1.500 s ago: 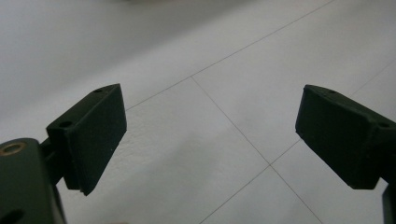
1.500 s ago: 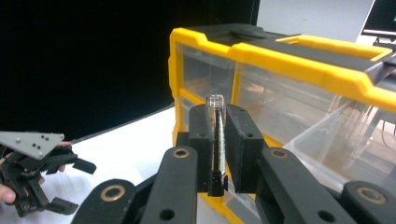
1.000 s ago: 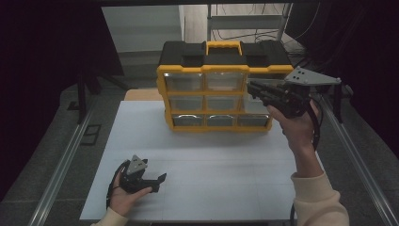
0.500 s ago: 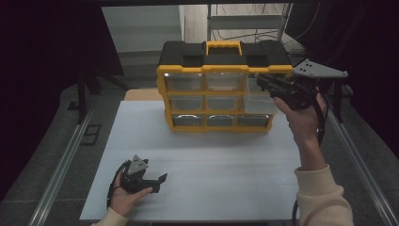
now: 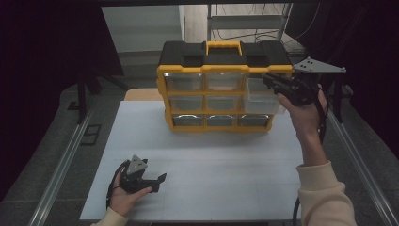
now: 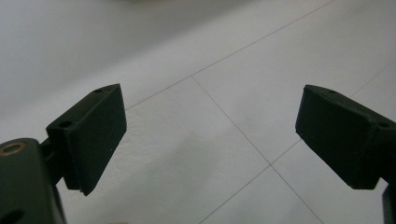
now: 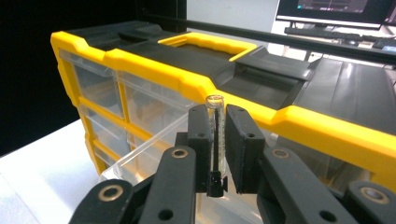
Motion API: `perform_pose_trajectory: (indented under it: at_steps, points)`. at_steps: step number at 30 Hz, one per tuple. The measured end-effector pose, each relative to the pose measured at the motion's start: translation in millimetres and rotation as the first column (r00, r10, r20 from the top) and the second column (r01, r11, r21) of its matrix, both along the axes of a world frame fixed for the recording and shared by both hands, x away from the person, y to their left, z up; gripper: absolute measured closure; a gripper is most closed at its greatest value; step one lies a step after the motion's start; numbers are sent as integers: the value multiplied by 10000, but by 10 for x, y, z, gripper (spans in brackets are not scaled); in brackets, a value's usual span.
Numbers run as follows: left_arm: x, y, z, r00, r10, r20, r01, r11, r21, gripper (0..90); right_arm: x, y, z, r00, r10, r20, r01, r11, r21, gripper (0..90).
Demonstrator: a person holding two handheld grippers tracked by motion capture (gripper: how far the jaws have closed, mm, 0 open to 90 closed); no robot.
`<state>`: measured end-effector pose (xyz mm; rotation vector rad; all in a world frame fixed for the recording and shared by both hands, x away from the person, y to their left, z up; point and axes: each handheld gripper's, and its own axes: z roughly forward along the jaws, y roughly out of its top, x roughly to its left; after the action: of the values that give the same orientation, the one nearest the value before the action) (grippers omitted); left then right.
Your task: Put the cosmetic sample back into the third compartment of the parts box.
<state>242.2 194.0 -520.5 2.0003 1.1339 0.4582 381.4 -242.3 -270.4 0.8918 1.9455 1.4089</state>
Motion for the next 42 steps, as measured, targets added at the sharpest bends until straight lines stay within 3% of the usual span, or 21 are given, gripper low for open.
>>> perform_pose_trajectory:
  at_steps: [3,4,5,7,10,14,28,34,42]
  points:
    - [-3,4,4,10000,51,25,-51,10000,-43,91,1,8,-5,10000,-45,53,45,10000,-18,747]
    - [-2,12,4,10000,79,21,-79,10000,-30,90,-12,13,-2,9999,-62,130,62,10000,-17,618]
    - [-2,12,4,10000,79,21,-79,10000,-30,90,-12,13,-2,9999,-62,130,62,10000,-17,618]
    - [0,15,3,9999,104,27,-104,9999,-39,90,-23,15,1,9999,3,152,-2,10000,-33,476]
    - [-2,13,5,10000,85,25,-85,10000,-33,90,-60,23,-12,9994,344,10,-345,9992,201,346]
    - [-4,11,4,10000,62,20,-62,10000,-26,90,-87,29,-31,9991,427,-4,-427,9988,235,290]
    - [6,1,22,9999,-53,127,56,9997,-221,89,-285,69,-126,9889,1487,48,-1487,9864,700,240]
    - [2,4,23,9999,10,124,-7,9997,-228,88,-421,60,-187,9848,1698,363,-1726,9804,951,246]
    - [-12,15,31,9998,71,188,-66,9996,-286,88,-614,59,-247,9758,2109,582,-2151,9734,792,247]
